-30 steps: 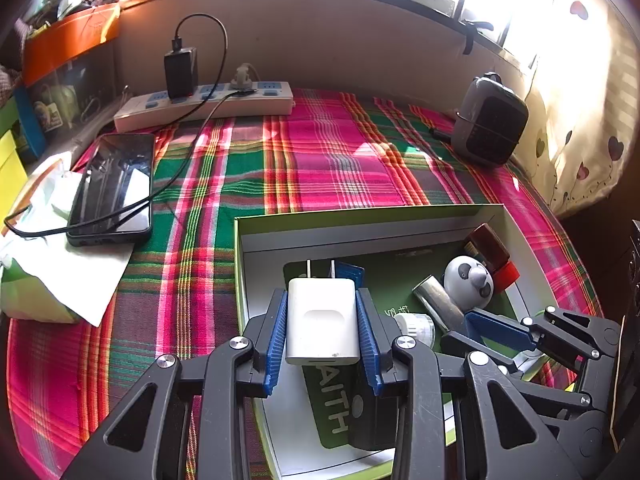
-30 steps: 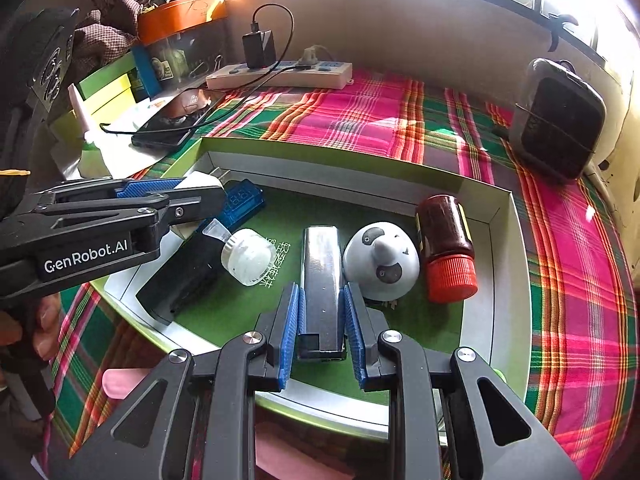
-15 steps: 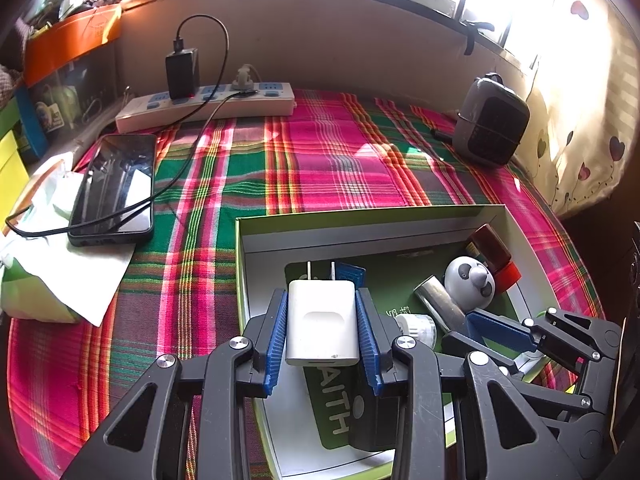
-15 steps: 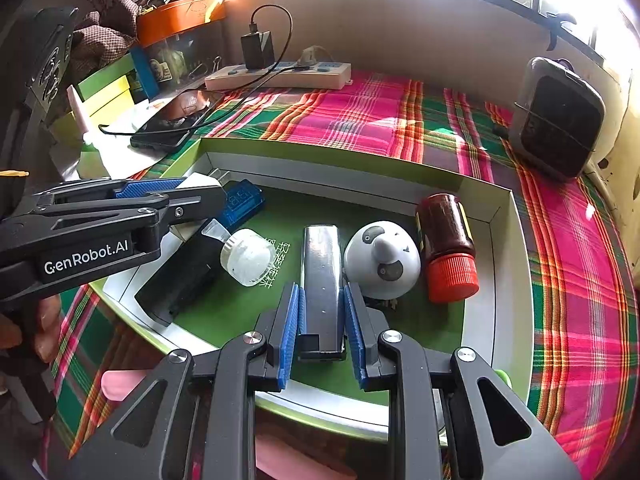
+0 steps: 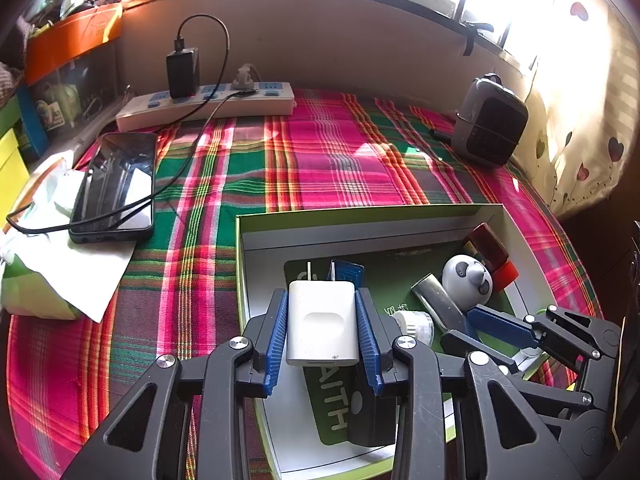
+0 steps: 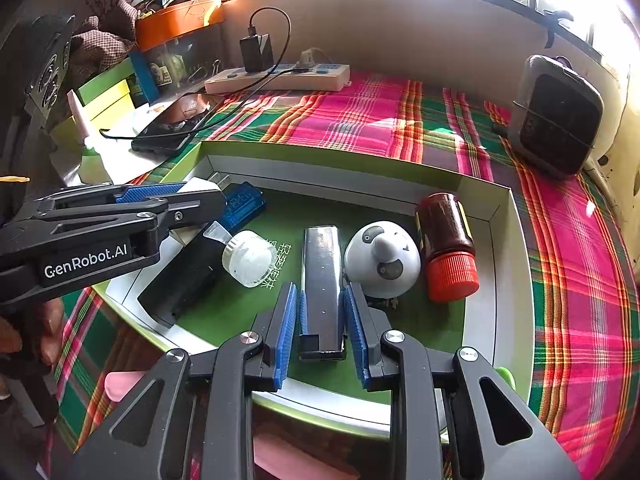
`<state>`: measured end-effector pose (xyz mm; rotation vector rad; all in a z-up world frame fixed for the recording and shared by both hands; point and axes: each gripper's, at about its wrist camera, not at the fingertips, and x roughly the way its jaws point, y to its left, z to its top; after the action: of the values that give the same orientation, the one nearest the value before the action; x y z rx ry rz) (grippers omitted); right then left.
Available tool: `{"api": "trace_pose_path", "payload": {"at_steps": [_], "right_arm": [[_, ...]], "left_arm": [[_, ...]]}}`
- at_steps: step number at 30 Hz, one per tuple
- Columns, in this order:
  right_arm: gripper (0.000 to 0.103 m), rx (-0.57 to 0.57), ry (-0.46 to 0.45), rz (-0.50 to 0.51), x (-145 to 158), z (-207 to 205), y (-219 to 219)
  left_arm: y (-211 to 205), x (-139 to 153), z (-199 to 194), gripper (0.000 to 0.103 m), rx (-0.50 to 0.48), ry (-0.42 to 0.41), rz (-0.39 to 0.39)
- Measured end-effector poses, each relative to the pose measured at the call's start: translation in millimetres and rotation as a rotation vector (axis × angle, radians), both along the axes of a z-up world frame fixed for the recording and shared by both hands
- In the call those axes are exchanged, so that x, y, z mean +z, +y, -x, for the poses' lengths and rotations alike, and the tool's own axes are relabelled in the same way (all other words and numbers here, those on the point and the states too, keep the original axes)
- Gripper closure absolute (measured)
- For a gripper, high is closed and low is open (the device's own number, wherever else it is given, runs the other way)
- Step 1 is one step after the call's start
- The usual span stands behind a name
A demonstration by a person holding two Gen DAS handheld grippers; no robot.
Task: Organize rigid objects
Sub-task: 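Open the left tool to release the charger while the right tool releases the stick in the box, then lift both open tools out of the box toward the pink clips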
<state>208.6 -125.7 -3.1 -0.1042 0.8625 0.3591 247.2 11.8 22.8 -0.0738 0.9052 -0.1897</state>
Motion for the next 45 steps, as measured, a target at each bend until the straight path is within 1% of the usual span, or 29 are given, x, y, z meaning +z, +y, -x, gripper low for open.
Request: {"api": "trace_pose_path", "payload": {"at_steps": [5, 11, 20, 33, 40, 43, 45], "right_arm": [[0.071, -0.01, -0.015, -0.005, 3, 2, -3], [0.071, -0.015, -0.019, -0.018, 7, 6, -5], [0.07, -0.031, -0.039, -0.024, 14, 17, -7], [0.069, -0.051, -0.057, -0.03, 22, 35, -13], [0.069, -0.057, -0.07, -0.04, 26, 48, -19], [0.069, -0.06, -0.073, -0.049, 28, 54, -23], [0.066, -0.057, -0.079, -0.052, 29, 59, -26]], "left_arm": [[1, 6, 7, 0.07, 0.012, -0.021, -0.012], [4, 11, 17, 0.069, 0.023, -0.032, -0.017], [4, 19, 32, 0.068, 0.009, -0.048, -0.006], [2, 31, 61, 0.068, 0.006, -0.082, -0.011], [4, 34, 77, 0.068, 0.009, -0.087, -0.001], [7, 34, 85, 0.067, 0.014, -0.087, 0.015], [10, 33, 90, 0.066, 0.017, -0.087, 0.027]]}}
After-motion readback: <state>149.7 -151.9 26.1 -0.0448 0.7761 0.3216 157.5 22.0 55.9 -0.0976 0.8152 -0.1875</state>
